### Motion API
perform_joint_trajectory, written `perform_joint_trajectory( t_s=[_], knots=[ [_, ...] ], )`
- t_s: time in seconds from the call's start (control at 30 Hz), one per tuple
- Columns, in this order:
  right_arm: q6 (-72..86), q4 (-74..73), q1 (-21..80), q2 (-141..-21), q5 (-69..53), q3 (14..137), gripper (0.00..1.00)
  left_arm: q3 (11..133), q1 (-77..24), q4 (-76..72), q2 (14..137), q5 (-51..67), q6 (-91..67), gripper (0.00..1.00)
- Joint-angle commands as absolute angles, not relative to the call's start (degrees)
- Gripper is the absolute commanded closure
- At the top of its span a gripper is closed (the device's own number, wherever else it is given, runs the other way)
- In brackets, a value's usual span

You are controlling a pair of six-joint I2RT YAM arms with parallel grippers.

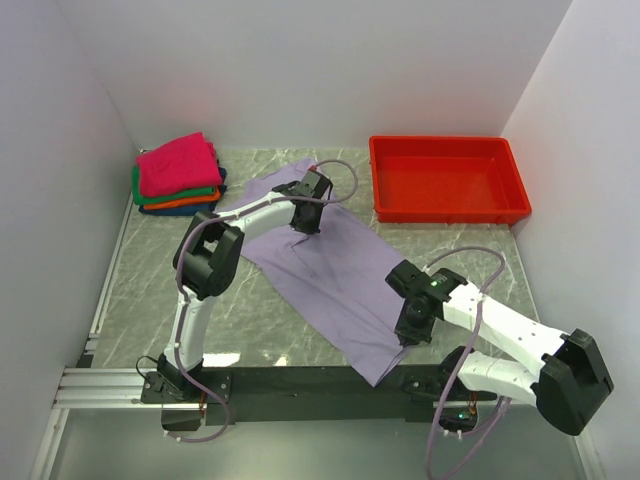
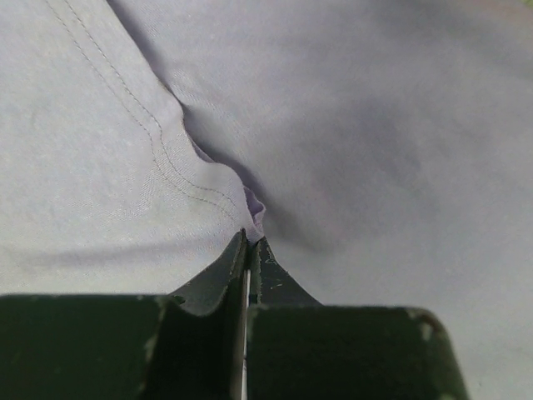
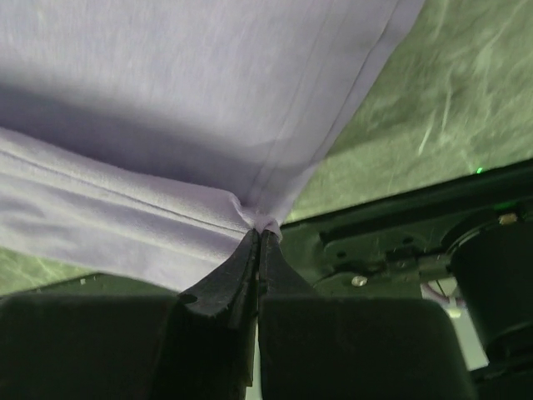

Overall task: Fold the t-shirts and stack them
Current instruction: Fold the tshirt

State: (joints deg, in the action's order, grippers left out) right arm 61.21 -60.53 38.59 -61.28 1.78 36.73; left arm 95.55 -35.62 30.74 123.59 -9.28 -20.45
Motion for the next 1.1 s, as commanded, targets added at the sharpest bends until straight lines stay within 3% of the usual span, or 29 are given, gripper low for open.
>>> perform_joint_trajectory(
  t_s=[0.0,0.8,0.83,0.93,0.97,1.07],
  knots=[
    [64.33,-64.77,41.13,-61.17,1.67,39.81,1.0,97.21,-35.51,29.97,123.75,-8.09,-20.92,0.99],
    [67.59,-66.01,45.26,-59.94,0.09,38.76,1.0,100.98,-35.51,30.41,127.7,-8.35,-20.74,0.99],
    [67.59,-65.92,45.35,-60.29,0.17,38.76,1.0,101.25,-35.59,30.85,127.62,-8.44,-20.83,0.96],
    [67.24,-65.22,45.26,-61.52,0.44,38.76,1.0,100.64,-35.86,30.24,124.74,-9.75,-20.66,0.52],
    [67.15,-64.95,45.35,-61.7,0.61,38.93,1.0,98.89,-36.03,29.19,123.32,-10.63,-20.65,0.29],
    [67.32,-64.34,45.35,-62.66,1.05,39.72,1.0,93.79,-36.74,26.82,116.56,-10.99,-20.39,0.06]
  ],
)
